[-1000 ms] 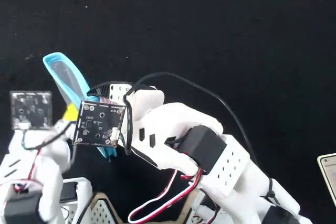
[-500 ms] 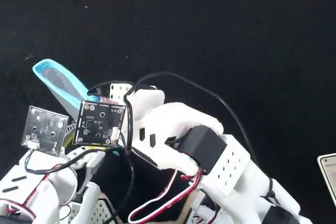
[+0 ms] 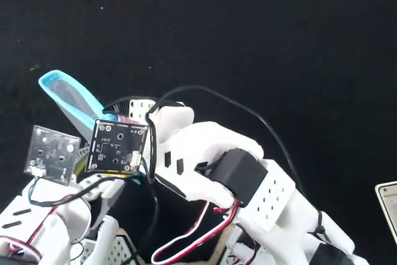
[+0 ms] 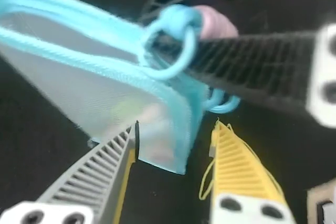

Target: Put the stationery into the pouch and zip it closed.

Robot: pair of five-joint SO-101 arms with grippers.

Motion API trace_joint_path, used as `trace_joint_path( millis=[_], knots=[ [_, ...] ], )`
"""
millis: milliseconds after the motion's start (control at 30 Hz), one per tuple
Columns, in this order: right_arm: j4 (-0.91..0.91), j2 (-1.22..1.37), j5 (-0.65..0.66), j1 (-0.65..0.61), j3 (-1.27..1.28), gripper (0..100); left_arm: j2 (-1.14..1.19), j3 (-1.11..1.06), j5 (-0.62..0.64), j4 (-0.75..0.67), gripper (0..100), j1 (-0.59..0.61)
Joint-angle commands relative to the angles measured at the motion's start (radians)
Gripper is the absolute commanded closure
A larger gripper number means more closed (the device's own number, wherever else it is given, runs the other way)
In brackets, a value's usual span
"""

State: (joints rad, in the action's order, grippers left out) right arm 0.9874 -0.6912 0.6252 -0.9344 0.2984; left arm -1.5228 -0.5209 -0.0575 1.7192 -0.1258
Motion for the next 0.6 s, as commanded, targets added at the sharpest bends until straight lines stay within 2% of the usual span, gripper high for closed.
trace_joint_path(
  millis=[0, 100, 233, 433, 567],
  knots=[
    [-0.021, -0.039, 0.006, 0.000, -0.008, 98.8, 0.003, 0.045, -0.089, -0.002, 77, 0.177],
    [-0.021, -0.039, 0.006, 0.000, -0.008, 98.8, 0.003, 0.022, -0.135, -0.029, 77, 0.294],
    [-0.021, -0.039, 0.006, 0.000, -0.008, 98.8, 0.003, -0.007, -0.176, -0.032, 77, 0.384],
    [-0.021, -0.038, 0.006, 0.000, -0.008, 98.8, 0.003, -0.005, -0.198, -0.026, 77, 0.464],
    [-0.021, -0.033, 0.005, 0.000, -0.007, 98.8, -0.011, 0.019, -0.196, 0.018, 77, 0.463]
  ],
)
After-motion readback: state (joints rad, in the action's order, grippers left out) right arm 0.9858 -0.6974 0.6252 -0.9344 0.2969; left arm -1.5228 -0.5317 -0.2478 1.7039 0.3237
